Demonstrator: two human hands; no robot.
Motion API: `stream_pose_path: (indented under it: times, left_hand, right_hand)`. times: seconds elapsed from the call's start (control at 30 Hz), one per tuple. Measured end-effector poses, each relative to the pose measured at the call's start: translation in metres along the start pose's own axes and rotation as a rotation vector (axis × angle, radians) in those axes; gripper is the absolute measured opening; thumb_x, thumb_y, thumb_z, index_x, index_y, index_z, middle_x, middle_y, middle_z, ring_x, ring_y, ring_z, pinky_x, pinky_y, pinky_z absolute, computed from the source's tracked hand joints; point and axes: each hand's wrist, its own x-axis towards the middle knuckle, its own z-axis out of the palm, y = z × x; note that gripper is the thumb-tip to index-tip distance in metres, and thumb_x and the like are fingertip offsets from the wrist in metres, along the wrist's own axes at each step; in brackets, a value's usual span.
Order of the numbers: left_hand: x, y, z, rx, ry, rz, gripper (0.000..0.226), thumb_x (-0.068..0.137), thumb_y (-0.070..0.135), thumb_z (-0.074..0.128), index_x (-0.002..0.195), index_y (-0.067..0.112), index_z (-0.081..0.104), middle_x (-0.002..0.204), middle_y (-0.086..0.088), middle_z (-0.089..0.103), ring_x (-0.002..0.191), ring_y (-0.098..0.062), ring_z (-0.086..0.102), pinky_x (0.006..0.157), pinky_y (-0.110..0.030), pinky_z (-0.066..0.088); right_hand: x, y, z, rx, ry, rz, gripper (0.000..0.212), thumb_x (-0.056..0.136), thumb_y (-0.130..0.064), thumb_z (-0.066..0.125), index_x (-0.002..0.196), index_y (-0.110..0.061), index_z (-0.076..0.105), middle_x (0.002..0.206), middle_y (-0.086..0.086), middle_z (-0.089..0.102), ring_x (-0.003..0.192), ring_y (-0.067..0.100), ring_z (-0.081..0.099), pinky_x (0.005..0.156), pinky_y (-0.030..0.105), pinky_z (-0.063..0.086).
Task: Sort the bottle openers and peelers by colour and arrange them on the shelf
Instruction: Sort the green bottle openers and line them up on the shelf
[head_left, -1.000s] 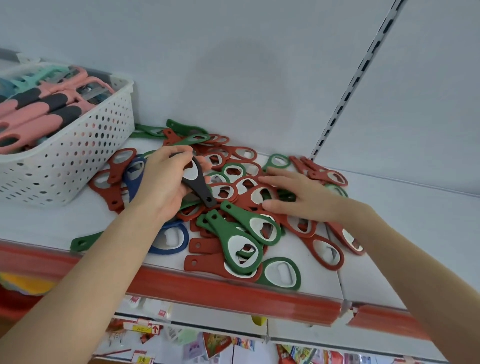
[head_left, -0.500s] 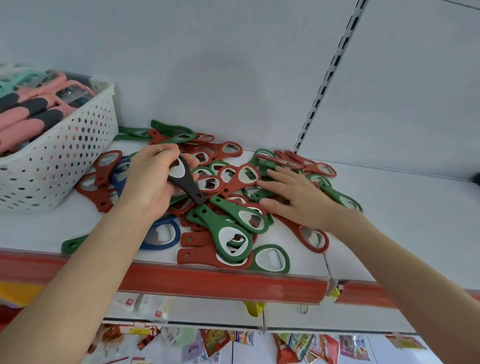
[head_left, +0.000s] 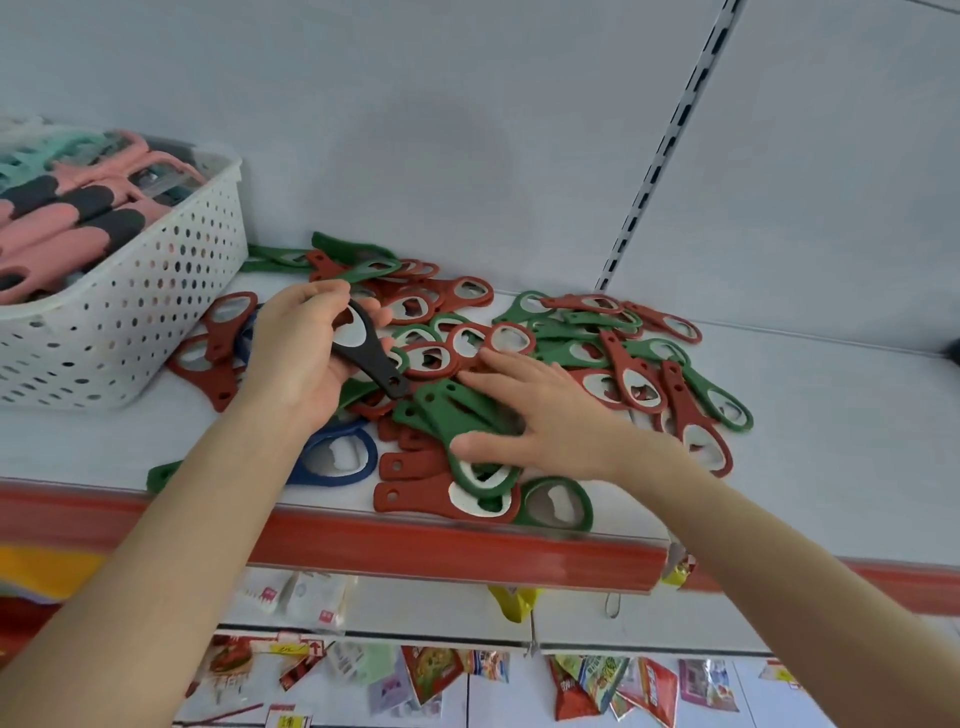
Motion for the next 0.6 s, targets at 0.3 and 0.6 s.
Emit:
stream_pose_path:
  times: [0.3, 0.6]
  left_hand:
    - [-0.002, 0.004, -0.011, -0.011, 0.015, 0.001, 0.014, 0.098, 0.007, 0.039, 0.089, 0.013, 0.048, 0.074, -0.007, 0.059, 0.064, -0.014, 0.065, 0.055, -0.026, 0.056]
    - [-0.003, 0.011, -0.02, -0.012, -0.005, 0.005, 0.013, 0.097, 0.006, 0.04, 0.091, 0.012, 0.05, 0.073, -0.008, 0.059, 0.059, -0.013, 0.067, 0.056, -0.028, 0.057]
  right_hand:
    - [0.015, 0.049, -0.011, 0.031, 0.227, 0.192, 0.054, 0.09, -0.049, 0.048, 0.137, -0.023, 0.045, 0.149, 0.003, 0.034, 0.138, 0.021, 0.029, 0.114, 0.039, 0.025]
    - [0.047, -0.021, 0.005, -0.122, 0.07, -0.16, 0.05, 0.098, -0.042, 0.035, 0.144, -0.024, 0.032, 0.154, -0.002, 0.023, 0.143, 0.013, 0.016, 0.116, 0.038, 0.01]
